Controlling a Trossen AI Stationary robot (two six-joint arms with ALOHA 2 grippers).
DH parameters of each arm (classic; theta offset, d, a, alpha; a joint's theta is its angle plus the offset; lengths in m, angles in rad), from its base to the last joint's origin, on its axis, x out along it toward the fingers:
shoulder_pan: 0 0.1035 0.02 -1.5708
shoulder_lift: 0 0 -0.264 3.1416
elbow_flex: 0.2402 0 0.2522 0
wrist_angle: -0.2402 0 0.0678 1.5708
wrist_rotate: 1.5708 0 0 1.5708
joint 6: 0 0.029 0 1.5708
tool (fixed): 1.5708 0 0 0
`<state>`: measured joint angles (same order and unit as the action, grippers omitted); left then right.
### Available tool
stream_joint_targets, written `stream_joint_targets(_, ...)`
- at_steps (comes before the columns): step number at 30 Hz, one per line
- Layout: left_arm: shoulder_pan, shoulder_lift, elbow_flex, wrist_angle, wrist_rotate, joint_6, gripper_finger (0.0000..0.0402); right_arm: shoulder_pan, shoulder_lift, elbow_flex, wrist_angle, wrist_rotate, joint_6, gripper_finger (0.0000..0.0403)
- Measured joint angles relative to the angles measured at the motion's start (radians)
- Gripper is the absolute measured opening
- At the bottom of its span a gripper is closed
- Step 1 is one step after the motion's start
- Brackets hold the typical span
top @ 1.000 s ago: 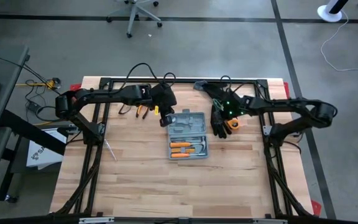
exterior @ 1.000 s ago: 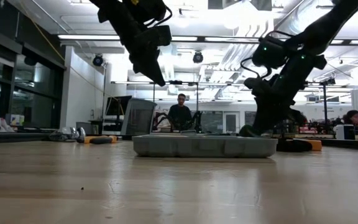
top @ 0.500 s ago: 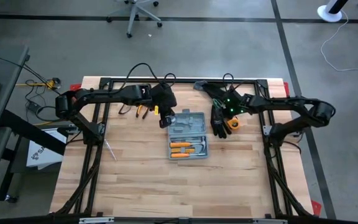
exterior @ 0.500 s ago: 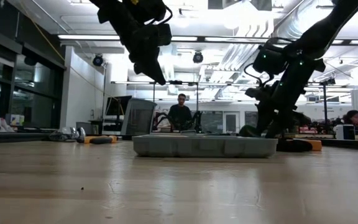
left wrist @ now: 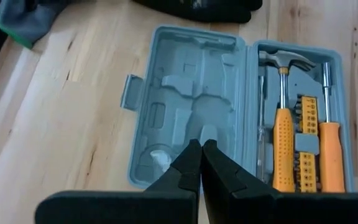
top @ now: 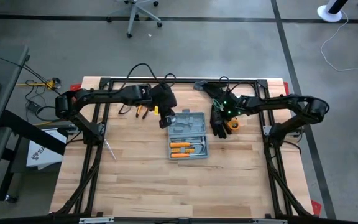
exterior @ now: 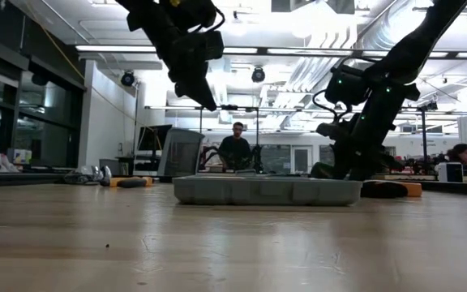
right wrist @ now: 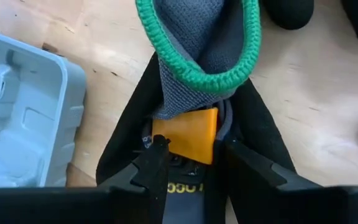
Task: Prefit tool cases
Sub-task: Put the yellow hex keys into the gray toolbox
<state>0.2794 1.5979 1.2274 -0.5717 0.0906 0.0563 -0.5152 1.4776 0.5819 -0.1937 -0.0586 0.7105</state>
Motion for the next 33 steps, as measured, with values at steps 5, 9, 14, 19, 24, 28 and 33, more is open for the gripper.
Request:
stream_joint_targets(5,-0.001,0.0,-0.039,-0.006,-0.001,-0.009,0.0,0.0,-0.007,-0.001,0.001,0.003,0.018,0.0137)
stream_joint_targets(9,-0.002,0.0,-0.073,-0.01,0.002,-0.029,0.0,0.005,-0.037,-0.002,0.003,0.013,0.019,0.0137)
stream_joint_targets(14,-0.005,0.0,-0.092,-0.007,0.003,-0.028,0.0,0.005,-0.045,-0.002,0.003,0.014,0.023,0.0137)
stream_joint_targets(19,-0.006,0.0,-0.092,0.007,0.004,-0.028,0.0,0.005,-0.045,-0.002,0.008,0.002,0.023,0.0137)
stream_joint_targets(24,-0.006,0.0,-0.092,0.013,0.004,-0.028,0.0,0.005,-0.046,-0.002,-0.008,0.035,0.028,0.0137)
stream_joint_targets(28,-0.006,0.0,-0.092,0.013,0.004,-0.027,0.0,0.003,-0.052,-0.002,-0.048,0.078,0.045,0.0137)
stream_joint_targets(33,-0.006,0.0,-0.092,0.013,0.003,-0.027,0.0,0.003,-0.112,-0.002,-0.055,0.08,0.034,0.0137)
